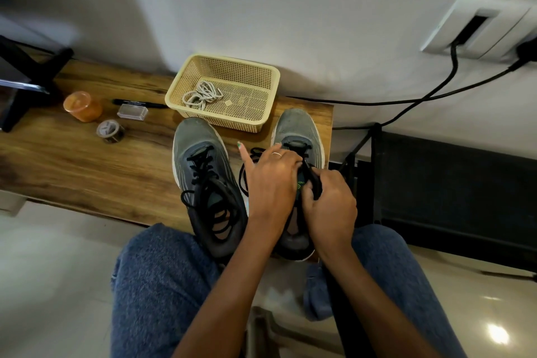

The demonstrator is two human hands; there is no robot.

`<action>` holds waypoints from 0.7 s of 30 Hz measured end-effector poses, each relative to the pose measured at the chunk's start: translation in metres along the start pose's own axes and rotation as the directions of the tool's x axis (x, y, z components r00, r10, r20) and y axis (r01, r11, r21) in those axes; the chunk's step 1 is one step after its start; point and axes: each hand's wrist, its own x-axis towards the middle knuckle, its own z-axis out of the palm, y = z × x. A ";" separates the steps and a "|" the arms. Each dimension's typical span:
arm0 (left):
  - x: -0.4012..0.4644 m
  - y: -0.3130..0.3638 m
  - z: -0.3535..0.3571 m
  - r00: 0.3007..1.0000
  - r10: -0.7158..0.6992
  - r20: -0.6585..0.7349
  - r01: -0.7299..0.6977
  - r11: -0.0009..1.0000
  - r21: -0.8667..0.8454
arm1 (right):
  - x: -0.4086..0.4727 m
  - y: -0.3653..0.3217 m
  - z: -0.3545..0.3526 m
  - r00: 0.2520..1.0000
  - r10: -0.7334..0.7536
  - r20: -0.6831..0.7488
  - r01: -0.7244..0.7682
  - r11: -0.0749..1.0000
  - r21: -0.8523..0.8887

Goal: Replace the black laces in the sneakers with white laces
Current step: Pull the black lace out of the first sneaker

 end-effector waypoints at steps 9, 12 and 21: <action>0.018 -0.006 -0.027 0.721 -0.657 -0.220 0.381 0.641 -0.667 | 0.000 0.000 0.001 1.000 0.025 0.008 -0.025 1.000 -0.002; 0.018 -0.007 -0.026 0.726 -0.662 -0.189 0.402 0.630 -0.665 | 0.000 -0.001 0.002 0.999 0.029 0.024 -0.029 1.000 -0.009; 0.010 -0.005 -0.018 0.999 0.040 -0.001 -0.040 0.997 -0.069 | 0.000 -0.002 0.000 0.999 0.007 0.032 -0.007 1.000 -0.001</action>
